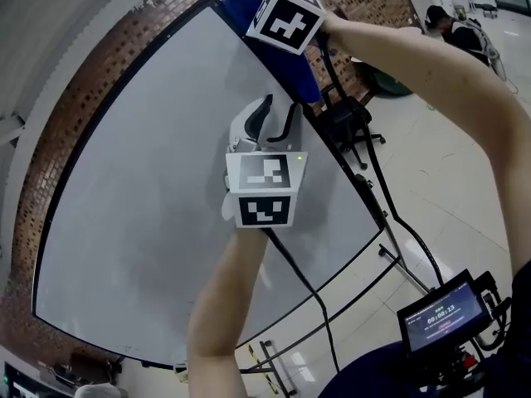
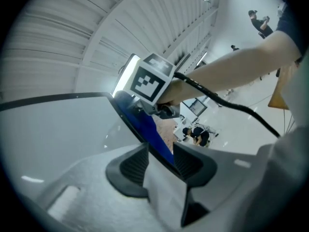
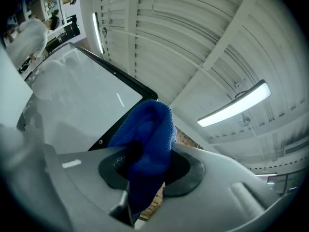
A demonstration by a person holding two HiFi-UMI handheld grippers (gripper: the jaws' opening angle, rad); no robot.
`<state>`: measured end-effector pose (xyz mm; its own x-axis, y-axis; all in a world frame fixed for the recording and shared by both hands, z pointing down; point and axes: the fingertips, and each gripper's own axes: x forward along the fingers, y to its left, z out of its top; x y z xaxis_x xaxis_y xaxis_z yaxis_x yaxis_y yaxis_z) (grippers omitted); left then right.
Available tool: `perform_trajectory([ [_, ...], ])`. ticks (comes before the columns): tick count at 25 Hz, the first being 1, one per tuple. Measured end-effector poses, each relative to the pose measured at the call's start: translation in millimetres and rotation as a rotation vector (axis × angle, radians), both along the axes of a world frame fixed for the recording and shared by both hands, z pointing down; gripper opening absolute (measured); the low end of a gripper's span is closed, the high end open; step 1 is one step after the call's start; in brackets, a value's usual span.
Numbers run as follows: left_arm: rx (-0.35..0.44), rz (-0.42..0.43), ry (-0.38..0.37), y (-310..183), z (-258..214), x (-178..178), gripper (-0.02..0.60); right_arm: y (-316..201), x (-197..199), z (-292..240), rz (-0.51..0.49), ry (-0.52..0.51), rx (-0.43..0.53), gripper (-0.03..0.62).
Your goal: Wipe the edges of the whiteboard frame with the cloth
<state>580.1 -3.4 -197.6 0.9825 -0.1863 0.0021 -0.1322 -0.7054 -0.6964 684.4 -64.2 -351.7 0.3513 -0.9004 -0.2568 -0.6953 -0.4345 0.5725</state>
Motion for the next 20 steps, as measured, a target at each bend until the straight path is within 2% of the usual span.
perform_trajectory([
  [5, -0.043, 0.028, -0.029, -5, 24, 12, 0.161, 9, 3, 26, -0.005, 0.018, 0.034, 0.121],
  [10, -0.065, 0.066, -0.043, 1, 58, -3, 0.161, 18, -25, 60, 0.035, 0.136, 0.042, 0.121],
  [14, -0.072, 0.096, -0.054, 10, 72, 1, 0.16, 22, -27, 79, 0.047, 0.184, 0.052, 0.121],
  [20, -0.127, 0.109, -0.09, 7, 99, 0, 0.16, 12, -34, 124, 0.01, 0.192, -0.004, 0.121],
])
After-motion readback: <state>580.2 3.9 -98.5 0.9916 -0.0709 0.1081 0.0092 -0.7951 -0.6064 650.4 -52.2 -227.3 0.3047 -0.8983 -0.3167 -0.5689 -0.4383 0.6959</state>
